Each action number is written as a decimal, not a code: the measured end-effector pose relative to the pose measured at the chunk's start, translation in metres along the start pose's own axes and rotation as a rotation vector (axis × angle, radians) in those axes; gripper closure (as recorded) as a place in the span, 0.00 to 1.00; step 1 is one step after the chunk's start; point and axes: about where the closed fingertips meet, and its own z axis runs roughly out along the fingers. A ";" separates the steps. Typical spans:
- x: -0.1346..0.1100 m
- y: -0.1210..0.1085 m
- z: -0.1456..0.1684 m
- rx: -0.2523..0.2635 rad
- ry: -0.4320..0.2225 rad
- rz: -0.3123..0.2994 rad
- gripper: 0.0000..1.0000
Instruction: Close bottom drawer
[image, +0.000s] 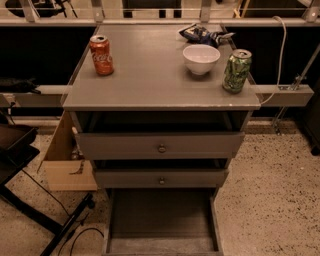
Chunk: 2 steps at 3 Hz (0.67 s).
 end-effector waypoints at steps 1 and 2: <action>-0.024 -0.017 -0.003 0.008 -0.029 -0.036 1.00; -0.024 -0.017 -0.003 0.008 -0.029 -0.036 1.00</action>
Offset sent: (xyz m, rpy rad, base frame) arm 0.2164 0.0163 0.1133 0.1248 -0.3543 0.0823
